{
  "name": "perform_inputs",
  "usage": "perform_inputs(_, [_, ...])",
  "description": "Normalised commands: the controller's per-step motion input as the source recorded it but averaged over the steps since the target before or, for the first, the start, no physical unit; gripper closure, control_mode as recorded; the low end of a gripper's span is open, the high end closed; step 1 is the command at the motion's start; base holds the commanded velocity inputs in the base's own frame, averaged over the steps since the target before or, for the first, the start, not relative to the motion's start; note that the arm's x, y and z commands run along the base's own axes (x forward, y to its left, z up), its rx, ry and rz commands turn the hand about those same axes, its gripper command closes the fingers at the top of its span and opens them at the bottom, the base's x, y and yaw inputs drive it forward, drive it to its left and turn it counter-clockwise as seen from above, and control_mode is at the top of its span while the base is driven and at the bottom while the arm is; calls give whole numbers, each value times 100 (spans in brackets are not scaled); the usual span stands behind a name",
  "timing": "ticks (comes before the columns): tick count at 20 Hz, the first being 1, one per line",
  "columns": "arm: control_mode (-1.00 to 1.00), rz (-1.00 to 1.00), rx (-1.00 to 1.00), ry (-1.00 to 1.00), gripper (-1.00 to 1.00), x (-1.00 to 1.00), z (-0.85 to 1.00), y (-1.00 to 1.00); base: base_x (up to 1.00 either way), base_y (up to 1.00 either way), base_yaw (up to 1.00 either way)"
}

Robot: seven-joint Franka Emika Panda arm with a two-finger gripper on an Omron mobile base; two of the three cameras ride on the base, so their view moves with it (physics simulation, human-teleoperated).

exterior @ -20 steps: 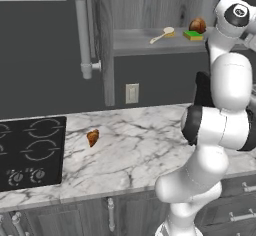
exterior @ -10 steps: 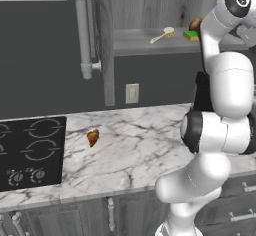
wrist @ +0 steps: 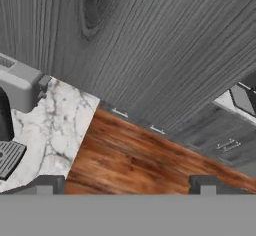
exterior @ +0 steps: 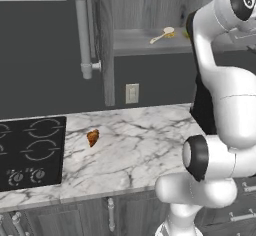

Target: Pick the sponge and dish brush from the cabinet and place them on the counter.

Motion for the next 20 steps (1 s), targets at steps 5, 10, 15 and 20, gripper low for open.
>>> perform_inputs(5, [-100,9,5,-22,-100,-38,-28,75,0,0,0])
perform_inputs(10, [-100,12,8,-21,-100,-42,-28,61,0,0,0])
perform_inputs(15, [-100,17,11,-17,-100,-3,2,7,0,0,0])
perform_inputs(20, [-100,18,12,-15,-100,9,1,3,0,0,0])
